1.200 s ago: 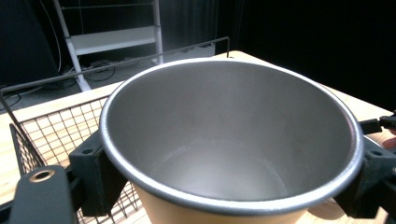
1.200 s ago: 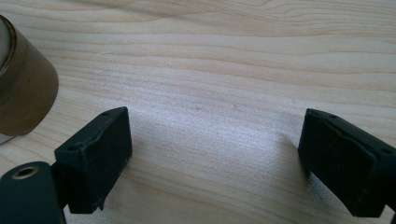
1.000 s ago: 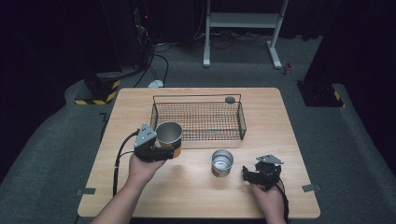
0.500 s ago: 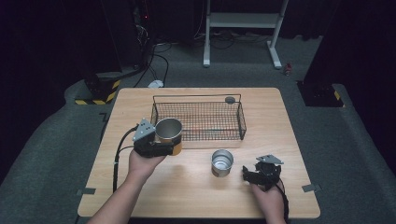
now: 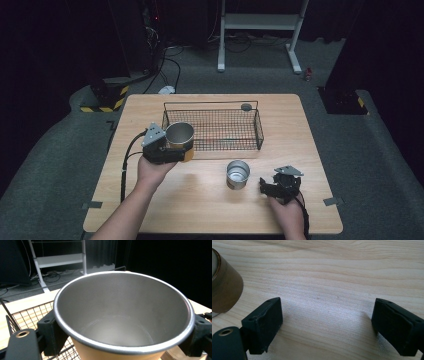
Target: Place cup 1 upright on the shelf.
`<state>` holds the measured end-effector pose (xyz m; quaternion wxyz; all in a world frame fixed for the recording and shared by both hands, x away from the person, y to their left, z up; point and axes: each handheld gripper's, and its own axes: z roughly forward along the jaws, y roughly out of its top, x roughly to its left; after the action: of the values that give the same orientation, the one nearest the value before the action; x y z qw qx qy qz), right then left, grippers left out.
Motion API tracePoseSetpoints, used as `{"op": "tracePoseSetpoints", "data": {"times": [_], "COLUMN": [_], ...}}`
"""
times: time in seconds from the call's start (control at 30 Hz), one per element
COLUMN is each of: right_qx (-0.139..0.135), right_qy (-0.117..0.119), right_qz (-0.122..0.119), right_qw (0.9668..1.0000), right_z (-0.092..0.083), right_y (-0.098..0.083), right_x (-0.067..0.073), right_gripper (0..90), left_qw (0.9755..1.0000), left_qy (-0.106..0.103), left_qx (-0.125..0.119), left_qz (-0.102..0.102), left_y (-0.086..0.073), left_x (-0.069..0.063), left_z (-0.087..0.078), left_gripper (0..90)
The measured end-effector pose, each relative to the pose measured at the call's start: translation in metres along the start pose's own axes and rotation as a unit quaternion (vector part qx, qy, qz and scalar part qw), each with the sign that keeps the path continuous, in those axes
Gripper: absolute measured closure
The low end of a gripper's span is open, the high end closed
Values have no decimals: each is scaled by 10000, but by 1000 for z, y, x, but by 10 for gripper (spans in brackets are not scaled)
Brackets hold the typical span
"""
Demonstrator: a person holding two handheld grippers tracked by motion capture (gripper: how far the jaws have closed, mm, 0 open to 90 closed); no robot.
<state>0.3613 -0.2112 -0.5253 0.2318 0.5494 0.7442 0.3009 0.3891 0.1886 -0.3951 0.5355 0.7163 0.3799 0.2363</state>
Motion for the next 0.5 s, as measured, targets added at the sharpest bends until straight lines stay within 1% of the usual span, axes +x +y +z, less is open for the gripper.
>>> {"op": "tracePoseSetpoints", "data": {"times": [0.03, 0.17, 0.23, 0.33, 0.4, 0.47, 0.5], "right_qx": [1, -1, 0, 0, -1, 1, -1], "right_qy": [0, 0, -1, -1, -1, -1, -3], "right_qz": [1, 1, -1, 0, 1, 2, 0], "right_qw": [10000, 10000, 10000, 10000, 10000, 10000, 10000], "right_z": [0, 0, 0, 0, 0, 0, 0], "right_y": [0, 0, 0, 0, 0, 0, 0], "right_x": [0, 0, 0, 0, 0, 0, 0], "right_gripper": [98, 98, 98, 98, 98, 99, 99], "left_qw": [10000, 10000, 9999, 9999, 9999, 9999, 9999], "left_qy": [8, 20, 42, 57, 28, 40, 87], "left_qx": [-12, -47, -76, -85, -145, -127, -108], "left_qz": [24, 16, 63, 62, 3, 4, 39], "left_y": [3, 5, 8, 11, 15, 16, 17], "left_x": [1, 1, 3, 3, 6, 7, 7], "left_z": [1, 3, 6, 8, 11, 13, 14], "left_gripper": [141, 141, 141, 141, 141, 141, 141]}}
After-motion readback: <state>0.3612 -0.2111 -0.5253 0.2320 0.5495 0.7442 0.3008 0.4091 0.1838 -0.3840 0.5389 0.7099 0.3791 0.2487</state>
